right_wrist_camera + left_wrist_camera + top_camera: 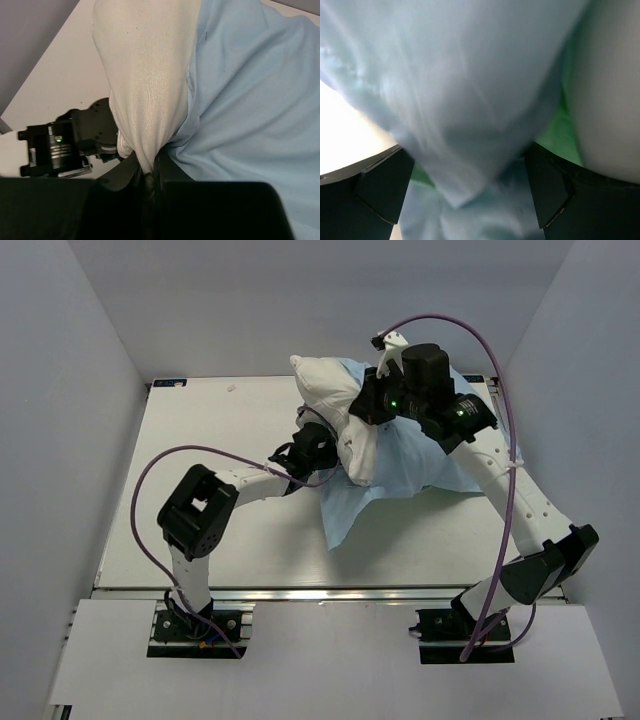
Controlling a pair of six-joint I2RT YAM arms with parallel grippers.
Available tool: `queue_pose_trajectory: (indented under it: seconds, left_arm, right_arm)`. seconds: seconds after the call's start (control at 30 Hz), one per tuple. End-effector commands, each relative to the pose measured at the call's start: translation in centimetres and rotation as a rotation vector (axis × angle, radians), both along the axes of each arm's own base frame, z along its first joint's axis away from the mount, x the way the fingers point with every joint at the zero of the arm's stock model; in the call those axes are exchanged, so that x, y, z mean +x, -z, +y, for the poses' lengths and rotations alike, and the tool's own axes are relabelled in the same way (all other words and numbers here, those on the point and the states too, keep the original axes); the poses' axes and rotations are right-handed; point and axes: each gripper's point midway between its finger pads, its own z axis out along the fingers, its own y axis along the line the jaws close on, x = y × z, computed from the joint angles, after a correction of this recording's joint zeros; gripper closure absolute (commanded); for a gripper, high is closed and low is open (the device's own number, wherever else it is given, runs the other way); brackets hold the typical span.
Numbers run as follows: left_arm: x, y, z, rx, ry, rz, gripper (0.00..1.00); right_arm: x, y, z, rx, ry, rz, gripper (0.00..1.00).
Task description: Put the pillow into the pillowcase
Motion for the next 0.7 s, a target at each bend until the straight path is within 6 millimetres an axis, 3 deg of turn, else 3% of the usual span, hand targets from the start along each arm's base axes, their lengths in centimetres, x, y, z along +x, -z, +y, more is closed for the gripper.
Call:
queue_pose_trajectory:
  seconds: [0.0,0.1,0.2,0.3,0.4,0.47,0.5,0.53,0.67]
  left_arm:
    - [1.4,-1.3,-1.2,0.095,-0.049,-0.11,0.02]
    - [2.3,-1.0,-1.6,0.12,-0.065,-0.098,0.02]
    - [2.6,0.2,-0.9,0.209,-0.094,-0.037,0.16]
    - [1.7,1.8,1.7,0.322,-0.145,0.016,0.32]
    - [0.3,2.1,5.4,0.413,-0.217,0.036,0.43]
    - [-0.8,2.1,9.1,0.459,-0.269,0.082,0.5]
    - [-1.5,2.3,10.4,0.456,-0.285,0.119,0.6]
    - [-2.4,3.2,12.1,0.46,-0.291,0.16,0.63]
    - [-3.7,-0.2,16.6,0.33,-0.317,0.166,0.6]
  right_arm:
    - [-3.6,-7.4,2.7,0.238,-0.187,-0.119,1.0]
    - [-3.6,-6.5,2.5,0.227,-0.196,-0.092,1.0]
    - [-2.4,-4.8,1.7,0.191,-0.136,-0.062,1.0]
    - [-0.7,-2.9,0.4,0.146,-0.046,-0.044,1.0]
    - [1.4,-0.6,-1.3,0.071,0.062,-0.023,1.0]
    - [2.7,0.8,-2.3,0.007,0.137,-0.022,1.0]
    - [3.1,1.4,-2.7,-0.018,0.158,-0.022,1.0]
    - [3.3,1.9,-2.8,-0.035,0.162,-0.022,1.0]
    - [5.1,5.9,-3.7,-0.161,0.214,0.019,1.0]
